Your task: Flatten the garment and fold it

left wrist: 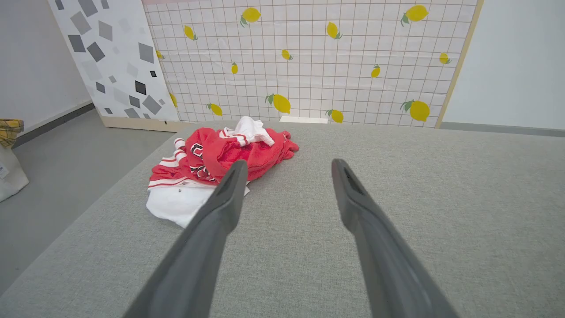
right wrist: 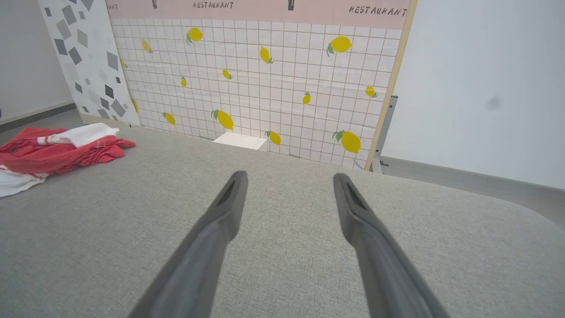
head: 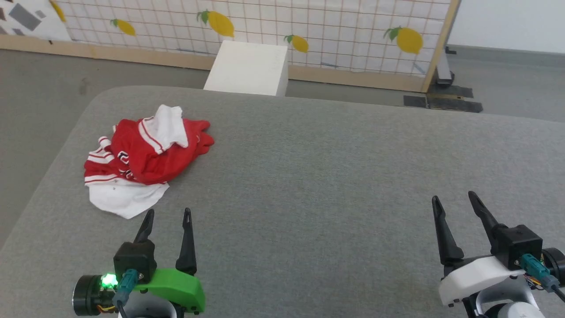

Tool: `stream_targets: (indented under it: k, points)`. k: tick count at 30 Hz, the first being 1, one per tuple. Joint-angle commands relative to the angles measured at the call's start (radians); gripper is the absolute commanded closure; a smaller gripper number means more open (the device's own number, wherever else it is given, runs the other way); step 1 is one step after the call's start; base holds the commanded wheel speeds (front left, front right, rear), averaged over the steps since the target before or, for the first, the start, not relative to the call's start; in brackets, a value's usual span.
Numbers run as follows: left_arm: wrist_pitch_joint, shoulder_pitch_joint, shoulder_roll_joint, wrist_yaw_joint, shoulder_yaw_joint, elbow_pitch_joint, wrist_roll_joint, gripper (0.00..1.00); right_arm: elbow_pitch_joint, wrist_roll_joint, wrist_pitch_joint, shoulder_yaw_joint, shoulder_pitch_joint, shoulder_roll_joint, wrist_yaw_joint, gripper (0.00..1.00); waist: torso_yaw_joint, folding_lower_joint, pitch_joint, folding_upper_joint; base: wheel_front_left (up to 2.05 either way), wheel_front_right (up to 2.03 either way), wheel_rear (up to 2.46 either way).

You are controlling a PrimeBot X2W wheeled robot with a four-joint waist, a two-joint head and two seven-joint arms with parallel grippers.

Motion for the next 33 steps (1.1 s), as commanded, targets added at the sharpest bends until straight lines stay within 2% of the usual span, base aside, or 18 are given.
stream_targets:
  k: [1,15,33]
  points:
    - [-0.01,0.013,-0.002,0.005,-0.001,-0.003,-0.011,0.0,0.003,0.007,-0.012,0.004,0.013,0.001,-0.001,0.0,0.024,0.0,-0.003,0.0,0.0,0.0,0.0]
    - [-0.038,0.033,-0.003,0.01,-0.003,0.0,-0.018,0.0,0.026,0.018,-0.041,0.033,0.015,0.001,-0.001,0.0,0.121,0.0,-0.012,0.0,0.0,0.0,0.0]
    - [-0.075,0.055,-0.004,0.007,0.0,-0.001,-0.024,0.0,0.064,0.037,-0.078,0.045,0.023,0.001,-0.001,0.0,0.201,0.0,-0.032,0.0,0.0,0.0,0.0]
